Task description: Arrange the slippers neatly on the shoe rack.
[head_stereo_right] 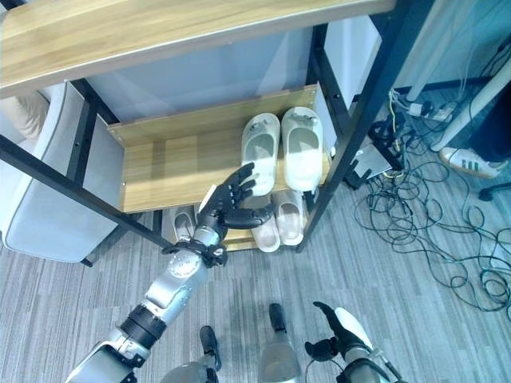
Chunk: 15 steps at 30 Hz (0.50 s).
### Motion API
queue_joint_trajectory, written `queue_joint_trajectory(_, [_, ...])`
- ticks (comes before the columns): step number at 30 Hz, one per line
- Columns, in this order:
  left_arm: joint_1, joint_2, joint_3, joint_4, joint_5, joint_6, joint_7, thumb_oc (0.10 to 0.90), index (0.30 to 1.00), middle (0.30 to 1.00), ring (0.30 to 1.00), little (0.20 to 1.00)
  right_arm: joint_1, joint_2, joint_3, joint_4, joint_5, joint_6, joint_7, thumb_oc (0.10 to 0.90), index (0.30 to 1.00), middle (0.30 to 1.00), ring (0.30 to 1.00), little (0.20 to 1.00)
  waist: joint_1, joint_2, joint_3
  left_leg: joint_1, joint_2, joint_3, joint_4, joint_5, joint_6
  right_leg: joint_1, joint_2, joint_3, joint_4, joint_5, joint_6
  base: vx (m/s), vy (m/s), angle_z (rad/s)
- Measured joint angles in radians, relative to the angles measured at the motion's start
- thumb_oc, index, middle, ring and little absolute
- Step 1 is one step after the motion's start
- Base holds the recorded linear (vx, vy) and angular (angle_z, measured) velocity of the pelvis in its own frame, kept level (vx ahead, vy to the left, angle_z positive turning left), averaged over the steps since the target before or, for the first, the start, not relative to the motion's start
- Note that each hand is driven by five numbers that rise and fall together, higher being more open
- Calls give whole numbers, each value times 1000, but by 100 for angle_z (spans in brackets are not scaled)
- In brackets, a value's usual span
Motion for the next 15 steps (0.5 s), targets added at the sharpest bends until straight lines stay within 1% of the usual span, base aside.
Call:
queue_joint_trajectory(6, [-5,-25,-37,0,-6,1,-8,800,900,900,900,900,-3,1,9,0,0,0,-5,800,900,900,900,900,-2,0,0,2,0,2,0,0,0,0,0,1,0,0,0,0,0,0])
queue_joint_trajectory(15, [-32,-17,-33,-4,-8,1,-6,800,900,900,900,900,-14,2,39,31,1,-2,-22,800,900,900,900,900,0,0,0,18,0,-1,-2,-2,1,21,-1,-7,0,-4,2,4,7,2])
